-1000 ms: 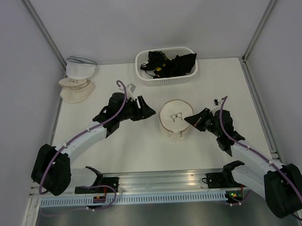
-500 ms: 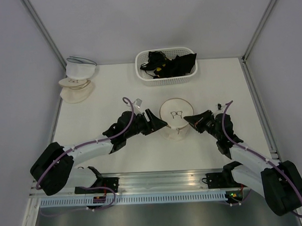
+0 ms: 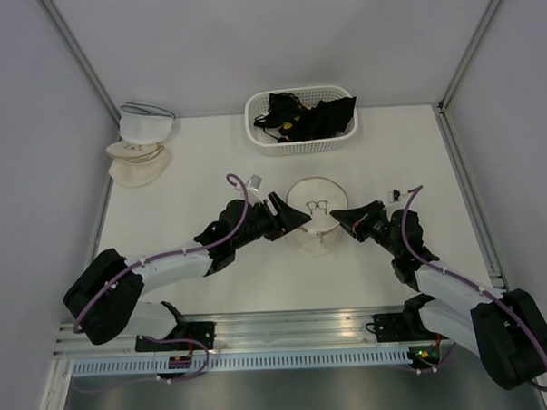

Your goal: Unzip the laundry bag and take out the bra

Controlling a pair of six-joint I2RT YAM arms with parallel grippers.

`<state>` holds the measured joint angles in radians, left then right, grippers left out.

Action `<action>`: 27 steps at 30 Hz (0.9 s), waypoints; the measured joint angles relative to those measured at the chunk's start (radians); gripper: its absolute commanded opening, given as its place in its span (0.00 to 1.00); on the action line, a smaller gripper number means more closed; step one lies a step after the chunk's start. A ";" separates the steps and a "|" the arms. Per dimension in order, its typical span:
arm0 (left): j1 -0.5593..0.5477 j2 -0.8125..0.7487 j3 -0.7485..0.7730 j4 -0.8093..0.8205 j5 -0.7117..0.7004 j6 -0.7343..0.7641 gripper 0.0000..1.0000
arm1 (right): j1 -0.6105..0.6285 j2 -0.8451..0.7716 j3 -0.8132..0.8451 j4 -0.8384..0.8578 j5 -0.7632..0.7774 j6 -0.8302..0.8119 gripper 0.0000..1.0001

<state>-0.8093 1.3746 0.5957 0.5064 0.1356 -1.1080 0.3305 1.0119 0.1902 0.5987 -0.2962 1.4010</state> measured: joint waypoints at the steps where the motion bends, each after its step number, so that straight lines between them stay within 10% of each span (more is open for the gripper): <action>1: -0.001 0.000 0.001 -0.001 0.000 -0.001 0.70 | 0.002 0.004 0.000 0.008 -0.001 0.002 0.00; 6: -0.002 0.012 0.014 -0.003 -0.003 -0.003 0.49 | 0.037 0.058 0.016 0.029 -0.020 -0.017 0.00; 8: -0.003 0.026 0.024 -0.003 -0.003 -0.005 0.19 | 0.057 0.077 0.043 0.015 -0.027 -0.047 0.00; 11: -0.003 0.040 0.032 -0.004 -0.004 0.001 0.02 | 0.072 0.076 0.078 -0.021 -0.024 -0.107 0.00; 14: -0.003 0.042 0.033 -0.003 -0.005 0.002 0.02 | 0.079 0.057 0.120 -0.108 -0.009 -0.187 0.04; 16: -0.003 0.042 0.034 -0.003 -0.007 0.003 0.02 | 0.084 0.035 0.149 -0.180 0.004 -0.246 0.40; 20: -0.005 0.042 0.044 -0.037 -0.044 0.021 0.02 | 0.092 0.002 0.249 -0.379 0.057 -0.404 0.68; 27: -0.005 0.043 0.089 -0.153 -0.136 0.068 0.02 | 0.108 -0.030 0.377 -0.622 0.173 -0.655 0.60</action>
<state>-0.8139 1.4174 0.6849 0.3531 -0.0006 -1.0401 0.4389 0.9817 0.5674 -0.0231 -0.1230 0.7460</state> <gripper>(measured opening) 0.037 0.677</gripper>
